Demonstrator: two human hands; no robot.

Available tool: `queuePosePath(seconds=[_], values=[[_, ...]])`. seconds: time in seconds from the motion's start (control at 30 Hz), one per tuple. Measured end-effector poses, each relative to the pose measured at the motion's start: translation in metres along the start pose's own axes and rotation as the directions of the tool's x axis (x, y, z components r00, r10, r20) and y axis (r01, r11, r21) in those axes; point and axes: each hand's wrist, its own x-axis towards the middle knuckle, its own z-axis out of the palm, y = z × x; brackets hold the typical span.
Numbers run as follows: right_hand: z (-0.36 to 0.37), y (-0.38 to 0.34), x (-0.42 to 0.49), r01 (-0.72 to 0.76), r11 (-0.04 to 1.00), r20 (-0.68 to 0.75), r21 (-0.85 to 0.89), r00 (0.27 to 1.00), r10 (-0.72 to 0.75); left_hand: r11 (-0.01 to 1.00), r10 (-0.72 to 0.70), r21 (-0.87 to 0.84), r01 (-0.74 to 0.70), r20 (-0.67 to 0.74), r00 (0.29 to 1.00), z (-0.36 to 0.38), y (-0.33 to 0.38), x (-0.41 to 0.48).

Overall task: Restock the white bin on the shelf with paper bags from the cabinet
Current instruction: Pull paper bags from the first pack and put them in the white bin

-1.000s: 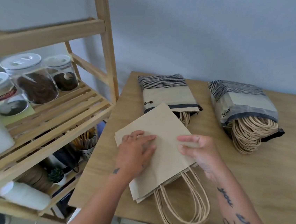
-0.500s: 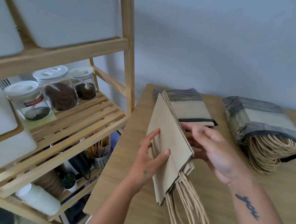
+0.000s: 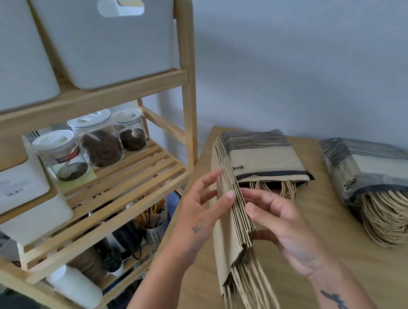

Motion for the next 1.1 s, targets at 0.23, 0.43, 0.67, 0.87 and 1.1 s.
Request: queuePosePath(seconds=[0.23,0.43,0.67,0.87,1.1], values=[[-0.001,-0.002,-0.002,0.004,1.0,-0.05,-0.014,0.999,-0.005,0.989,-0.122,-0.087,0.119,-0.032,0.992,-0.003,0.008,-0.003],[0.002,-0.007,-0.009,0.167,0.971,-0.033,-0.169,0.984,-0.175,0.974,-0.153,-0.175,0.147,-0.025,0.988,-0.009,0.004,-0.007],[-0.004,-0.009,-0.009,0.192,0.868,-0.077,-0.459,0.964,-0.254,0.973,-0.123,-0.197,0.121,0.002,0.992,-0.009,0.007,-0.005],[-0.019,-0.014,-0.007,0.117,0.858,-0.094,-0.5,0.978,-0.188,0.98,-0.105,-0.174,0.102,-0.01,0.994,-0.009,0.007,-0.003],[-0.017,-0.017,-0.006,0.088,0.911,-0.142,-0.403,0.977,-0.158,0.98,-0.1,-0.176,0.096,-0.015,0.995,-0.01,0.004,-0.003]])
